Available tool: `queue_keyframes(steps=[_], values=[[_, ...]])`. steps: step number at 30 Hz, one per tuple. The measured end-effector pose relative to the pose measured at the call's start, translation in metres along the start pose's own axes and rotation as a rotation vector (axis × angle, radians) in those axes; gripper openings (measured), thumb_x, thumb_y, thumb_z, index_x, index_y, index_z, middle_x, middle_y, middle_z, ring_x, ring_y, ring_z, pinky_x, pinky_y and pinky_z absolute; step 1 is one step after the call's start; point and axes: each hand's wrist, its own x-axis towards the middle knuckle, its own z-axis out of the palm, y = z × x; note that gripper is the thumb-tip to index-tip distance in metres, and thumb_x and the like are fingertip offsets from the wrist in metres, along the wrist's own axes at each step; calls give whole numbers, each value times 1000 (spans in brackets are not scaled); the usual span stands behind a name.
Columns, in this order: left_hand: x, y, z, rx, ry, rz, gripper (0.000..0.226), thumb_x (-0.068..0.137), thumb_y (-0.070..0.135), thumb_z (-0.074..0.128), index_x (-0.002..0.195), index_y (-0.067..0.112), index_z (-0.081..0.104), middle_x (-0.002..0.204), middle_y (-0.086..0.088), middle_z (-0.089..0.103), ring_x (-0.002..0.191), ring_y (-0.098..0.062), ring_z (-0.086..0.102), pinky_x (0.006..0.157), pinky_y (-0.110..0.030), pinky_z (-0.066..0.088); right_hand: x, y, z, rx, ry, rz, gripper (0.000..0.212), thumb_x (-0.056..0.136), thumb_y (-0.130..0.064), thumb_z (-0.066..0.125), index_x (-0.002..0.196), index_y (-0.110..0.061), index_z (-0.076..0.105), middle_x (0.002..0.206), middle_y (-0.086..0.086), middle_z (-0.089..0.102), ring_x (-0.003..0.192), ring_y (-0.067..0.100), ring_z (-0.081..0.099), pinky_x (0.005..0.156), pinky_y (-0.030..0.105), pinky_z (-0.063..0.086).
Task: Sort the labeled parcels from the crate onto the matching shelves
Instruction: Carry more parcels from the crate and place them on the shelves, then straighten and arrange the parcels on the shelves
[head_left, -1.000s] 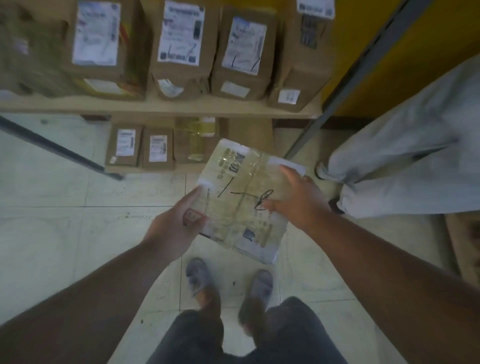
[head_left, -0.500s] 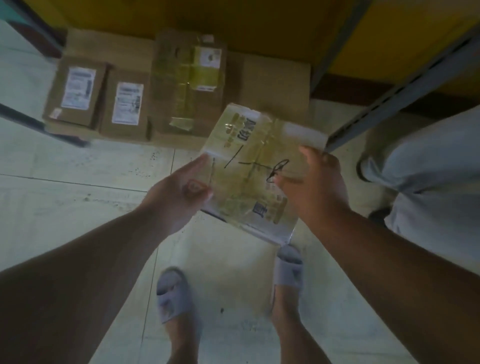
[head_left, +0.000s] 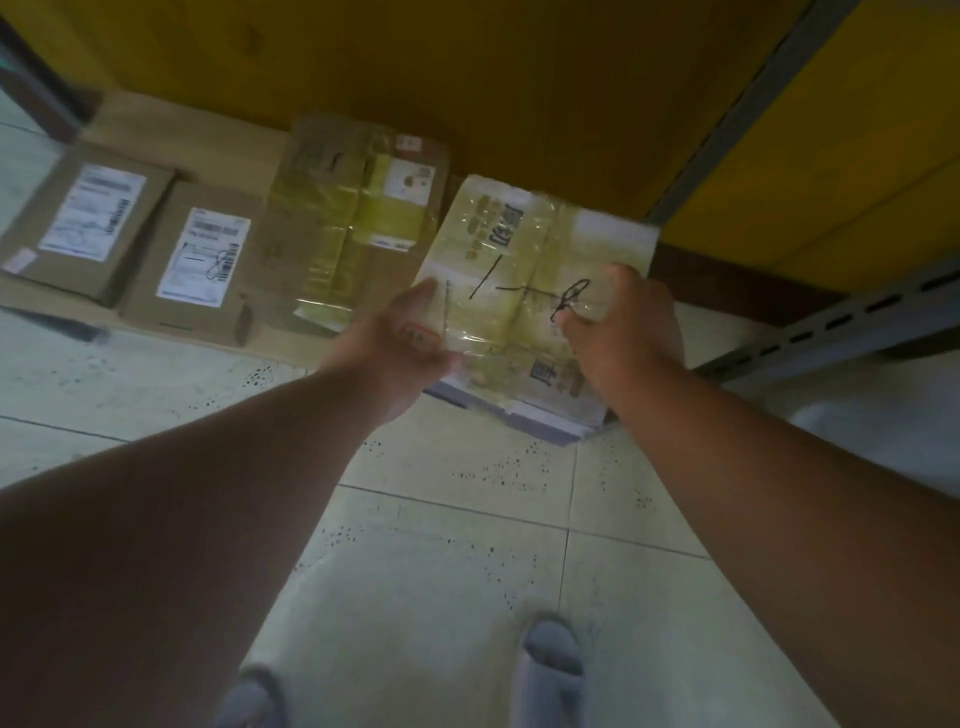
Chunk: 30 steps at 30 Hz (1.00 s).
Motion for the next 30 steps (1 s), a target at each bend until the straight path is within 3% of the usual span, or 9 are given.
queue_keyframes(steps=[3, 6, 9, 14, 16, 19, 23, 30], values=[[15, 10, 13, 60, 45, 40, 79, 86, 43, 73, 150, 52, 27, 141, -8, 51, 113, -30, 58, 82, -37, 55, 21, 6, 5, 6, 17, 1, 55, 91, -37, 69, 140, -27, 47, 143, 11, 43, 112, 31, 58, 71, 27, 38], [30, 13, 31, 91, 70, 21, 67, 87, 48, 69, 145, 51, 34, 134, -8, 51, 104, -27, 57, 61, -25, 44, 45, 11, 11, 17, 30, -17, 50, 91, -32, 69, 137, -21, 52, 140, 12, 47, 111, 30, 59, 75, 25, 37], [43, 6, 45, 74, 65, 52, 46, 86, 45, 69, 123, 56, 45, 123, -9, 57, 91, -24, 61, 51, -20, 37, 59, 16, 20, -13, 11, -63, 50, 91, -29, 69, 136, -16, 52, 138, 14, 49, 115, 31, 57, 78, 25, 36], [52, -8, 44, 66, 46, 72, 67, 83, 43, 72, 136, 62, 37, 123, -4, 58, 91, -23, 65, 56, -20, 45, 64, 24, 28, -61, -45, -141, 50, 94, -27, 65, 139, -13, 50, 138, 14, 43, 116, 30, 54, 80, 27, 36], [41, -7, 39, 93, 72, 67, 69, 83, 42, 72, 140, 56, 38, 126, -2, 57, 94, -23, 64, 64, -23, 47, 54, 21, 24, -77, -2, -154, 51, 93, -27, 64, 140, -13, 50, 140, 14, 44, 123, 32, 50, 89, 33, 42], [0, 2, 26, 171, 119, 41, 69, 87, 35, 71, 146, 44, 36, 125, 0, 47, 96, -22, 60, 68, -24, 47, 16, 5, 11, -83, 0, -201, 53, 92, -33, 63, 140, -16, 48, 147, 13, 41, 131, 31, 45, 97, 37, 45], [-69, 5, -10, 257, 110, 59, 63, 88, 37, 70, 144, 39, 41, 135, -2, 48, 109, -23, 61, 90, -40, 55, -60, -28, -15, -23, -18, -296, 55, 89, -36, 68, 136, -15, 52, 142, 11, 47, 125, 28, 49, 98, 41, 50], [-205, -1, -96, 353, 91, 51, 60, 87, 40, 69, 141, 39, 44, 137, 3, 47, 117, -21, 58, 93, -45, 55, -210, -88, -84, 53, -107, -381, 58, 91, -42, 65, 141, -18, 48, 145, 5, 47, 134, 22, 44, 108, 36, 41]])
